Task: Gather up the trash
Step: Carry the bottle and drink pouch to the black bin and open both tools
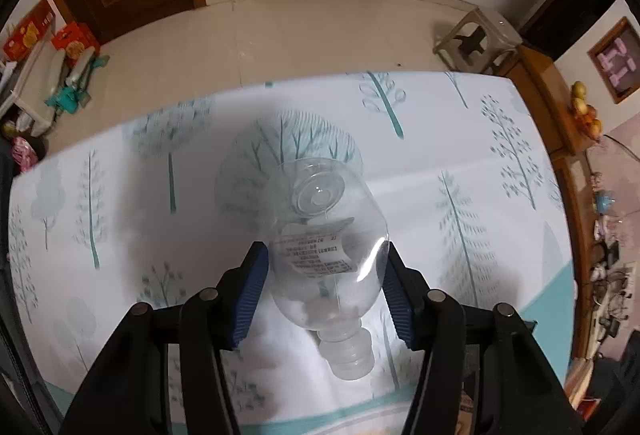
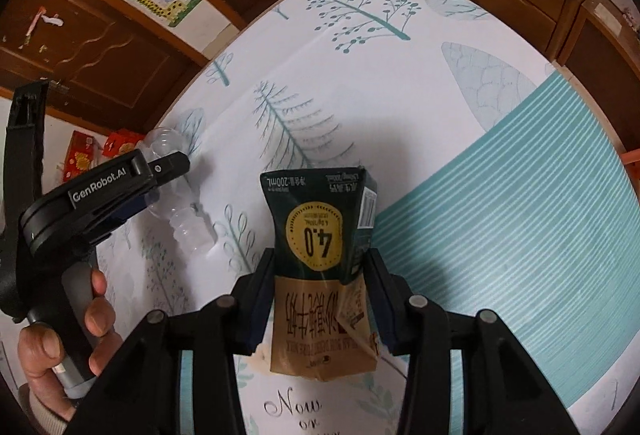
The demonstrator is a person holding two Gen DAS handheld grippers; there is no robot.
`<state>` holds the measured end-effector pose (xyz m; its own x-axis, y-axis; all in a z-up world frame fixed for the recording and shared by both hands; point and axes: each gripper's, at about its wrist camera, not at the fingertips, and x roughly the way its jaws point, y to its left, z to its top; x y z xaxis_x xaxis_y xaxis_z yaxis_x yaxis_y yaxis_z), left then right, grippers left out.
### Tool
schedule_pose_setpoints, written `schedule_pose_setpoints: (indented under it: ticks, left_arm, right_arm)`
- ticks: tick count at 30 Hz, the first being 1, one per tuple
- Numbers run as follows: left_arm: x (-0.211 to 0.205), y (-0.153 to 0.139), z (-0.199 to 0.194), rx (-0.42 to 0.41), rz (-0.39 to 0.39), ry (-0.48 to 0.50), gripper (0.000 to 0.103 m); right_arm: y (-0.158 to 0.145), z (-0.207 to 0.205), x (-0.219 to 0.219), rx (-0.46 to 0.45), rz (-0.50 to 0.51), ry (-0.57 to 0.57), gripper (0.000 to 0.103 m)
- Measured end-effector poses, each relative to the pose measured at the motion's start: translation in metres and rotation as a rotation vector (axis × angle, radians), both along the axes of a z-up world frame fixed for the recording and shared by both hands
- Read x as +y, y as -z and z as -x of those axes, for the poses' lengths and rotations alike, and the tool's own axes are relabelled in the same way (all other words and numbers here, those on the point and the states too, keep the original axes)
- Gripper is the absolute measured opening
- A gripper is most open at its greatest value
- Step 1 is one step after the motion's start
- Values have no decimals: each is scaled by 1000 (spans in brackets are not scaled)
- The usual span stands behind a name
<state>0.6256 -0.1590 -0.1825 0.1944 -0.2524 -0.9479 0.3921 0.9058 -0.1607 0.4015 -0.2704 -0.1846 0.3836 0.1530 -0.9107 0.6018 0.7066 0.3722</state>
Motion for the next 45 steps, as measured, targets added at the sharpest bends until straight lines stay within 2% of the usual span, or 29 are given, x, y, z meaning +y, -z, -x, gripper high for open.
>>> schedule_pose_setpoints:
  ticks: [5, 9, 15, 22, 28, 34, 39, 45]
  left_arm:
    - [25, -13, 35, 17, 45, 8, 53]
    - [43, -41, 75, -1, 77, 35, 51]
    - [78, -85, 160, -30, 126, 57, 51]
    - [118, -113, 281, -58, 159, 29, 51]
    - [141, -115, 384, -80, 157, -22, 51]
    - [145, -106, 476, -81, 161, -51, 51]
    - [143, -88, 533, -30, 166, -45, 50]
    - [141, -63, 582, -7, 110, -18, 50]
  right_arm:
    - [-7, 19, 8, -26, -18, -45, 43]
    - [-16, 44, 16, -42, -31, -88, 43]
    - [-30, 96, 32, -66, -60, -171, 43]
    - [-55, 182, 44, -109, -84, -271, 43]
    - [-67, 268, 53, -141, -102, -374, 43]
    - [-58, 331, 58, -124, -118, -441, 43]
    - [-53, 377, 71, -108, -120, -505, 43]
    - [-50, 417, 97, -103, -60, -610, 43]
